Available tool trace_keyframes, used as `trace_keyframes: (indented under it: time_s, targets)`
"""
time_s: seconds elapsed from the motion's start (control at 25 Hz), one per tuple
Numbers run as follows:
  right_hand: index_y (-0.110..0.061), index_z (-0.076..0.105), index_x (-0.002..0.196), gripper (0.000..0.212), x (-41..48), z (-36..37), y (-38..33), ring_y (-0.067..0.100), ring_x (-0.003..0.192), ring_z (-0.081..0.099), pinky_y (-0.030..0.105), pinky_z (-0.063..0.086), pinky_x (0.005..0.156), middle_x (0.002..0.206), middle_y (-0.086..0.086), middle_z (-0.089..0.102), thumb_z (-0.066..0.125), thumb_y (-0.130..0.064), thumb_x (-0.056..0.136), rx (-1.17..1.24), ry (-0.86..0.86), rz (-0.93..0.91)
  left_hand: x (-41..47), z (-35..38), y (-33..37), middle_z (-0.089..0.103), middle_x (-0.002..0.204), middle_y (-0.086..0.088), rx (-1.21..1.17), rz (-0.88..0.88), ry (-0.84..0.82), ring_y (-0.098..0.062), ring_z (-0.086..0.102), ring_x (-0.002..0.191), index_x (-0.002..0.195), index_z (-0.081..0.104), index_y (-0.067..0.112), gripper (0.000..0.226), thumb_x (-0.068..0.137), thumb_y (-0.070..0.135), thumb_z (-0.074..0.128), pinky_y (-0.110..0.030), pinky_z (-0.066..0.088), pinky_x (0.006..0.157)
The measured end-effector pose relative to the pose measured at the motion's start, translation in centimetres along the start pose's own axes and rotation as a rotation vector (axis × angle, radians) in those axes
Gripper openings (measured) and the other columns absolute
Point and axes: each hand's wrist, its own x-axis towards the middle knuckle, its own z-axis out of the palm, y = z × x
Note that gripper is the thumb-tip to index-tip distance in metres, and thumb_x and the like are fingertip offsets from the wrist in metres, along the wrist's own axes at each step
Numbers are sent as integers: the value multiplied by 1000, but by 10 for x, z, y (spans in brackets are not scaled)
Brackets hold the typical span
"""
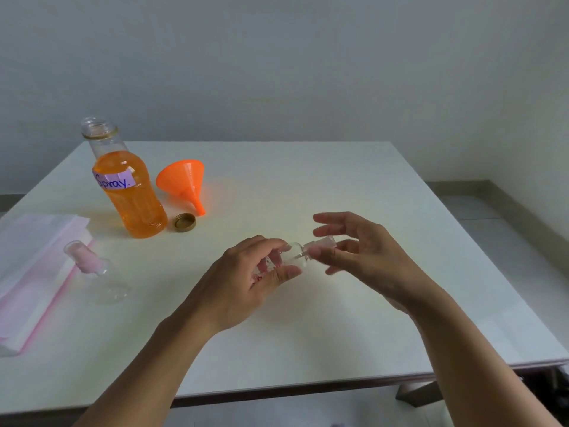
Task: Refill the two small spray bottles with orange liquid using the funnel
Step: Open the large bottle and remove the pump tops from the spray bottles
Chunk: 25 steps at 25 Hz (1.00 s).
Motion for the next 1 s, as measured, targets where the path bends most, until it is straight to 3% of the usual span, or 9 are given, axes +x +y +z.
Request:
trace_keyframes:
  time_s: [0.08,0.2,0.32,0.4,0.52,0.6,0.72,0.88,1.0]
  targets:
    - [-25,74,111,40,0,4,0,20,81,77,43,65,71,99,-2,78,73,-53,82,-24,58,34,1,2,2,60,113,20,54,2,-8,-4,61,97,123,55,37,50,83,67,51,-25,59,77]
    - [-21,79,97,20,-2,2,4,20,75,75,46,63,75,90,-3,80,72,-38,91,-98,46,-35,1,4,4,59,113,19,89,5,-22,-4,60,97,124,55,36,52,83,67,49,-22,57,78]
    - [-35,70,120,40,-7,-6,2,11,98,74,36,63,86,118,-10,72,81,-23,84,-51,-67,-79,0,4,5,59,114,18,101,15,-19,-3,58,98,126,55,35,51,84,65,50,-20,55,78]
    - [-49,57,132,62,-8,-3,2,11,103,72,33,62,86,130,-18,61,83,-49,76,-140,-78,-16,0,5,6,59,116,18,115,23,-17,-2,59,99,126,55,35,51,84,63,50,-17,54,78]
    - [-28,71,118,56,-5,0,6,17,77,77,43,65,73,100,-4,76,70,-66,76,-160,4,46,0,10,8,58,116,20,118,28,-30,-4,59,101,126,54,36,50,85,63,49,-14,52,77]
    - [-17,78,99,37,-3,0,6,22,68,76,46,65,69,82,5,78,70,-50,87,-140,-1,33,-1,11,9,56,115,22,134,25,-37,-5,59,101,127,53,36,52,84,64,47,-14,52,77]
    - [-25,76,109,22,-6,-8,11,19,85,76,40,63,83,96,-2,79,78,-19,88,-130,-77,-27,-1,11,8,57,116,21,127,23,-50,-3,59,101,127,53,36,54,83,66,45,-20,55,80]
    - [-36,66,124,56,-7,-4,10,11,87,77,33,64,79,111,-9,73,82,-56,74,-171,-92,45,1,12,7,57,117,21,133,25,-52,-3,58,102,128,53,36,52,84,64,47,-19,54,80]
    - [-21,78,96,34,-5,-2,6,15,62,75,33,63,61,82,2,78,72,-52,85,-191,-19,59,1,14,7,57,111,21,153,33,-56,-3,58,98,127,53,37,52,84,66,46,-20,55,78]
